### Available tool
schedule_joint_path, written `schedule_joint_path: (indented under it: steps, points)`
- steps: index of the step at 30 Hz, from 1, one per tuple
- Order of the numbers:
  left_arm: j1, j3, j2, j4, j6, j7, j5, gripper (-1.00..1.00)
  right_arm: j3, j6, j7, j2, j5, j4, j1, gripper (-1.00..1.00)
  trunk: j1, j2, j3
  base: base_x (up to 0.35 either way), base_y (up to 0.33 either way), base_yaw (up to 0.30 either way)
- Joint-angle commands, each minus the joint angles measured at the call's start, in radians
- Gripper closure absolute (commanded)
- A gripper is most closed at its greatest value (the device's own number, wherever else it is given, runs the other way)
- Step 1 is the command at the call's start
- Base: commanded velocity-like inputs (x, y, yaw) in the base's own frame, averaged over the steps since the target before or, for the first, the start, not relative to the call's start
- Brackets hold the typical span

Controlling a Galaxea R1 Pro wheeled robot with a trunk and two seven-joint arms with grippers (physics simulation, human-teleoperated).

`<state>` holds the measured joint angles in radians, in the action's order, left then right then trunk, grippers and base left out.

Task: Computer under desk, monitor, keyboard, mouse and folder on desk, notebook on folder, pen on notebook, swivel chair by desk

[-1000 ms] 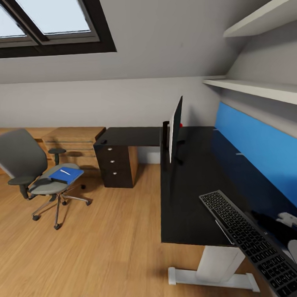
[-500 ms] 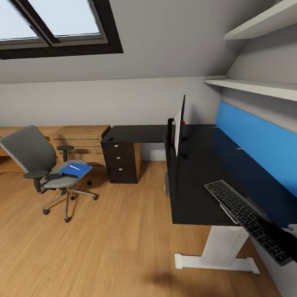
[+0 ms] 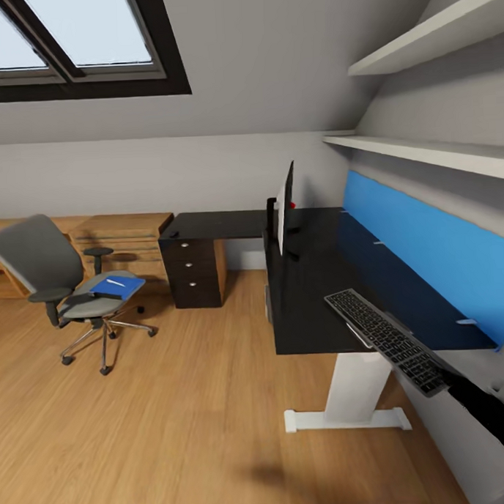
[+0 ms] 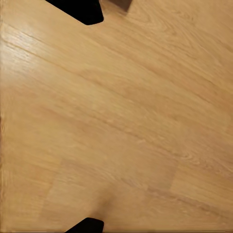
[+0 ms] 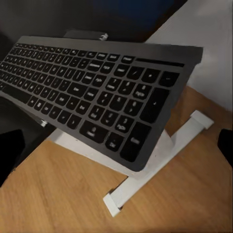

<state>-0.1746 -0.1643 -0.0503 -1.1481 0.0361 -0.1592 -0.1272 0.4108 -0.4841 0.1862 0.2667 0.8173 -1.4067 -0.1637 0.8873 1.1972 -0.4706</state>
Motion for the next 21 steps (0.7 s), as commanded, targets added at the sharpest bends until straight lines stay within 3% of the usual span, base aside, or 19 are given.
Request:
schedule_joint_path:
  steps: [1,7,12,18,21]
  points:
    - [0.000,0.000,-0.001,-0.002,0.004,-0.002,-0.010,-1.00,0.003,-0.004,0.008,0.000,0.011,-0.002,0.000,-1.00,0.000,0.001,-0.001,-0.221,-0.267,-0.003]
    - [0.000,0.000,-0.001,-0.002,0.003,-0.003,-0.009,-1.00,0.021,-0.004,0.005,0.000,0.010,-0.004,0.002,-1.00,0.000,0.001,-0.001,-0.121,-0.272,-0.001]
    - [0.000,-0.001,0.000,-0.023,0.003,-0.001,-0.013,-1.00,0.033,-0.023,0.002,0.000,0.042,0.011,0.003,-1.00,0.000,0.001,-0.001,-0.003,-0.023,0.000]
    - [0.000,-0.001,-0.001,-0.036,0.005,-0.003,-0.014,-1.00,0.079,-0.035,-0.007,0.002,0.145,0.065,0.003,-1.00,0.019,0.036,-0.017,-0.001,-0.005,0.000]
    - [0.000,-0.001,-0.002,-0.038,0.005,-0.004,-0.015,-1.00,0.105,-0.038,-0.012,0.004,0.225,0.103,0.003,-1.00,0.030,0.057,-0.026,0.000,-0.001,0.000]
